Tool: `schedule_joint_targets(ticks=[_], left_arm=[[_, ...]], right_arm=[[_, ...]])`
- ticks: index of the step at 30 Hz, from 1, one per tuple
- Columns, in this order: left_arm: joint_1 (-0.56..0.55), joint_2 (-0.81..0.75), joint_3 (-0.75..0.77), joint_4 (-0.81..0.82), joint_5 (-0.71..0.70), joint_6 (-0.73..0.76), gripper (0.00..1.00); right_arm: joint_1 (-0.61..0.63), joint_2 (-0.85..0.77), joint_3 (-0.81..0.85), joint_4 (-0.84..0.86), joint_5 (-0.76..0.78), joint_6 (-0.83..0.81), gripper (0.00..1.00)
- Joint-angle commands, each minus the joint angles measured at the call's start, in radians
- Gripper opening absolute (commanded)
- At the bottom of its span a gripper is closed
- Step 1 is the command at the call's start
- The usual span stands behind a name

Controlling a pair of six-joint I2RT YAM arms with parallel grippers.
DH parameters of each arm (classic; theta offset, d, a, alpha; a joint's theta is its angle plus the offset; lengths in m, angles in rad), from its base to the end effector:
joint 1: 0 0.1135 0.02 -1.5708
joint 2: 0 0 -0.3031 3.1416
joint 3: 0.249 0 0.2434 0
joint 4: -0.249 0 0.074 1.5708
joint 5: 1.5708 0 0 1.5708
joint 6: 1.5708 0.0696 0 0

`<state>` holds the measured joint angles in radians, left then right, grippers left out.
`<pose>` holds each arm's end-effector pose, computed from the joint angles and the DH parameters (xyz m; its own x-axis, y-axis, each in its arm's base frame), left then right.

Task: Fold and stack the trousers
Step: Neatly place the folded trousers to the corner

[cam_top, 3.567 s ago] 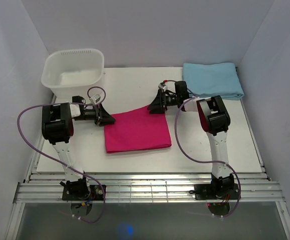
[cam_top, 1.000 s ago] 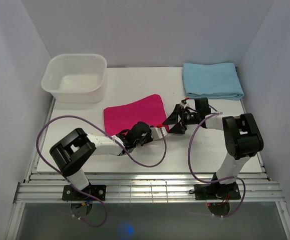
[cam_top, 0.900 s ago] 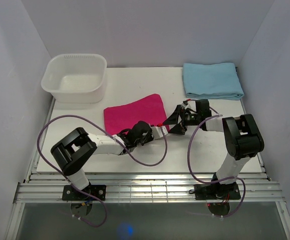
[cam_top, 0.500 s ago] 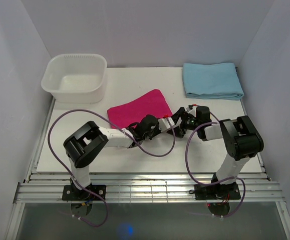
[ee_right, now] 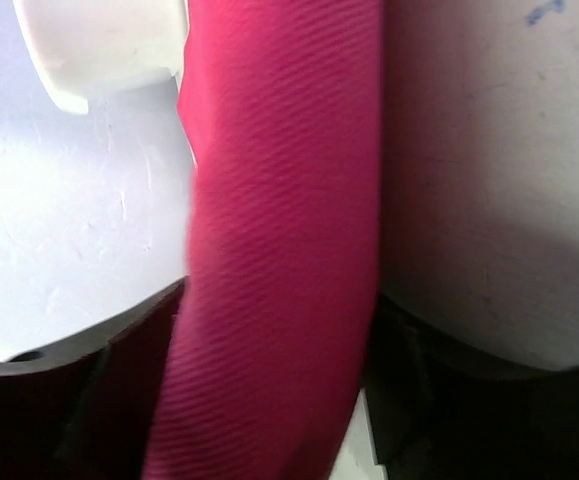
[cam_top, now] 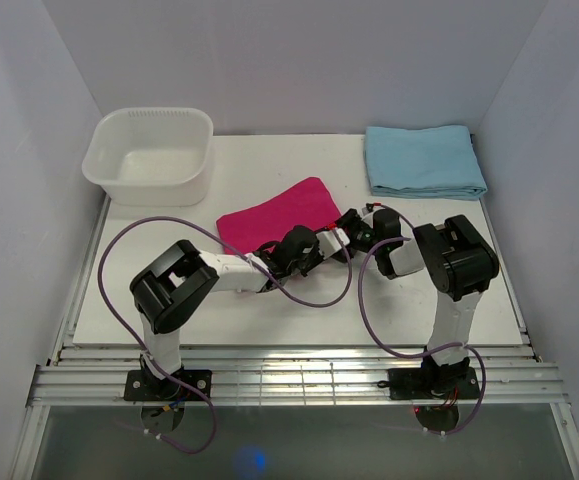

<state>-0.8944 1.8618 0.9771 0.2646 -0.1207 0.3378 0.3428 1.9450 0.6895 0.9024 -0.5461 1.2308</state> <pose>0.2690 -0.3217 0.1762 -0.1070 0.6588 -0.7446 0.7931 0.5082 0.3357 0.3516 0.1639 0.1438 -0.8121 0.5656 -0.1436 0.0582 0.3234 0.9445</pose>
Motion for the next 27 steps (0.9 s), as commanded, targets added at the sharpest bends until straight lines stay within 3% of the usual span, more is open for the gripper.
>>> schedule_joint_targets(ticks=[1, 4, 6, 8, 11, 13, 18, 21, 27], left_arm=[[-0.006, 0.0, 0.032, 0.015, 0.056, -0.046, 0.0], [-0.005, -0.016, 0.023, 0.015, 0.072, -0.052, 0.0], [-0.005, -0.036, 0.018, 0.012, 0.076, -0.054, 0.0], [-0.005, -0.058, 0.015, -0.017, 0.075, -0.059, 0.08], [-0.005, -0.128, 0.008, -0.103, 0.09, -0.075, 0.27], [0.0, -0.183, 0.002, -0.166, 0.093, -0.091, 0.32], [0.052, -0.308, -0.073, -0.26, 0.089, -0.111, 0.54], [0.115, -0.354, -0.103, -0.314, 0.082, -0.12, 0.6], [0.28, -0.343, -0.052, -0.398, 0.119, -0.174, 0.61]], right_arm=[[0.009, 0.015, 0.033, 0.072, 0.031, 0.006, 0.66], [0.007, 0.006, 0.03, 0.066, 0.02, -0.022, 0.43], [0.004, -0.001, 0.031, 0.067, 0.015, -0.04, 0.19], [-0.005, -0.004, 0.047, 0.069, 0.003, -0.073, 0.08], [-0.03, -0.009, 0.108, 0.072, -0.031, -0.114, 0.08], [-0.042, -0.021, 0.186, 0.052, -0.052, -0.154, 0.08], [-0.074, -0.046, 0.418, -0.181, -0.084, -0.483, 0.08], [-0.094, -0.046, 0.525, -0.319, -0.086, -0.62, 0.08], [-0.171, -0.04, 0.611, -0.393, -0.113, -0.743, 0.08]])
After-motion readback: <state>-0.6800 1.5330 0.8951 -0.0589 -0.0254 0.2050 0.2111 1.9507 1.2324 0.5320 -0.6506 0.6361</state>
